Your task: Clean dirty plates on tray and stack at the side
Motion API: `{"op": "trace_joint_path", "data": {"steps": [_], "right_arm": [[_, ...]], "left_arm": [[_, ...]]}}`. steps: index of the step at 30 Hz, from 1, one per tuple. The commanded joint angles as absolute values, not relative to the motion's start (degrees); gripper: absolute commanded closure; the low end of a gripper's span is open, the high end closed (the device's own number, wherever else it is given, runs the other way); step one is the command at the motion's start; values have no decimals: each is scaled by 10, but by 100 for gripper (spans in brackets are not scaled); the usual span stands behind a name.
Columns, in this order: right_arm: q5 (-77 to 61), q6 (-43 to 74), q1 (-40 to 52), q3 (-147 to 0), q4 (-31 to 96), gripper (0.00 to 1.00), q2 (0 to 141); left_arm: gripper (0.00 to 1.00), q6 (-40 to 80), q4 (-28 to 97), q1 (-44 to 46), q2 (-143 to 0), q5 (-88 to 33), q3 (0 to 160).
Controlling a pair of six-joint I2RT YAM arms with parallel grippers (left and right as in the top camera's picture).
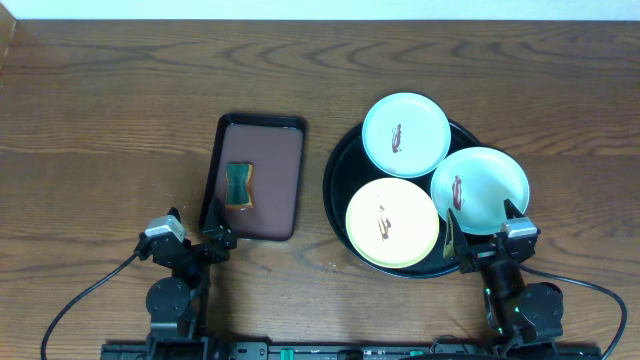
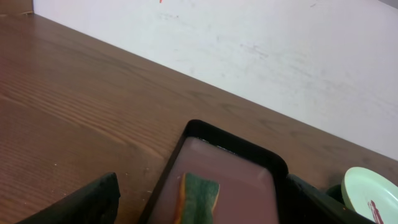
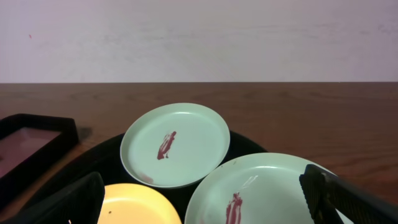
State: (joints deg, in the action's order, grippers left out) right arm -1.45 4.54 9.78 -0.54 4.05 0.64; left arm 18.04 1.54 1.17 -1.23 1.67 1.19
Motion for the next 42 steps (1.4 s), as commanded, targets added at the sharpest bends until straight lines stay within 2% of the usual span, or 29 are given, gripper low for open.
{"op": "trace_joint_path", "data": {"steps": [1, 35, 37, 42], "right_arm": [[-9, 46, 91, -3, 42, 1, 8], [-9, 47, 91, -3, 41, 1, 8], [-16, 46, 91, -3, 40, 1, 8], [-88, 115, 91, -9, -36, 1, 8]], "left_arm": [[16, 181, 40, 10, -14, 24, 2], [16, 183, 37, 10, -14, 21, 2], [17, 183, 27, 10, -14, 20, 2], [16, 183, -100, 10, -14, -83, 17]]}}
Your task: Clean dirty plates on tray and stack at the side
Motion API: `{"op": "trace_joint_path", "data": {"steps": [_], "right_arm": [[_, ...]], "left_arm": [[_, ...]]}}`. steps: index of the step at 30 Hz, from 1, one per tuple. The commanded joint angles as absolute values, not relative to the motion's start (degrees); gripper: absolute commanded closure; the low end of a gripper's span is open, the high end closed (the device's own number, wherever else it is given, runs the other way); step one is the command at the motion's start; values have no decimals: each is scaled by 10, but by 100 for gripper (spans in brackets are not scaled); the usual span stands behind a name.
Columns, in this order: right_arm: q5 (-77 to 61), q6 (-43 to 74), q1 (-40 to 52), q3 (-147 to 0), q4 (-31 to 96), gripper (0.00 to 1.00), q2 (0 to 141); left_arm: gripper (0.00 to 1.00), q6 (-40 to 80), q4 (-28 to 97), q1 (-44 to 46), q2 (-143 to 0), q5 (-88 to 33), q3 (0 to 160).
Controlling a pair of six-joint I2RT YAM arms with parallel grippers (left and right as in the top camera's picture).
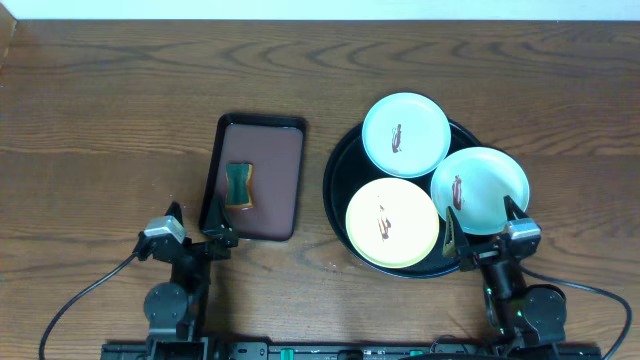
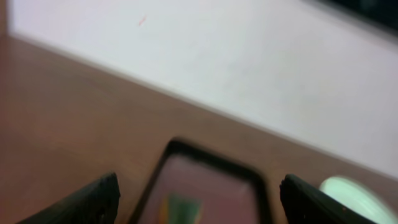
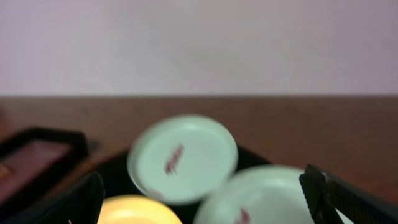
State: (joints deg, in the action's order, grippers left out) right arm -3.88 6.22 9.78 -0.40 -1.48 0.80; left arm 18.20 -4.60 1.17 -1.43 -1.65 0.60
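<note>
A round black tray (image 1: 333, 185) holds three dirty plates, each with a red smear: a pale green one at the back (image 1: 405, 135), a pale green one at the right (image 1: 480, 190) and a yellow one in front (image 1: 392, 222). A green sponge (image 1: 238, 186) lies in a rectangular black tray (image 1: 285, 200) of brownish liquid. My left gripper (image 1: 195, 235) stands open just short of that tray's near edge, with the sponge (image 2: 181, 208) ahead of it. My right gripper (image 1: 482, 235) is open at the round tray's near right rim, facing the plates (image 3: 183, 158).
The white wall runs along the table's far edge. Bare wooden table lies left of the rectangular tray and right of the round tray. Cables trail from both arm bases at the front edge.
Both arms have shifted slightly. Both wrist views are now blurred and the table edge sits lower in each. Plates, trays and sponge lie where they were, and both grippers are still open.
</note>
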Motion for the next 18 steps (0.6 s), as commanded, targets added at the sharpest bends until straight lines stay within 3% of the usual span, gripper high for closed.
{"op": "trace_joint_path", "data": {"steps": [1, 4, 7, 8, 18], "right_arm": [[-92, 137, 91, -17, -41, 1, 8], [-104, 171, 91, -58, -30, 1, 11], [-108, 171, 91, -170, 66, 1, 63], [-108, 171, 91, -246, 133, 1, 125], [-143, 118, 91, -661, 452, 1, 546]], "left_arm": [[16, 183, -100, 10, -14, -90, 27], [16, 183, -58, 10, -30, -111, 93], [16, 183, 60, 10, -114, -112, 227], [16, 183, 133, 10, -182, -117, 314], [16, 180, 397, 10, -524, -164, 682]]}}
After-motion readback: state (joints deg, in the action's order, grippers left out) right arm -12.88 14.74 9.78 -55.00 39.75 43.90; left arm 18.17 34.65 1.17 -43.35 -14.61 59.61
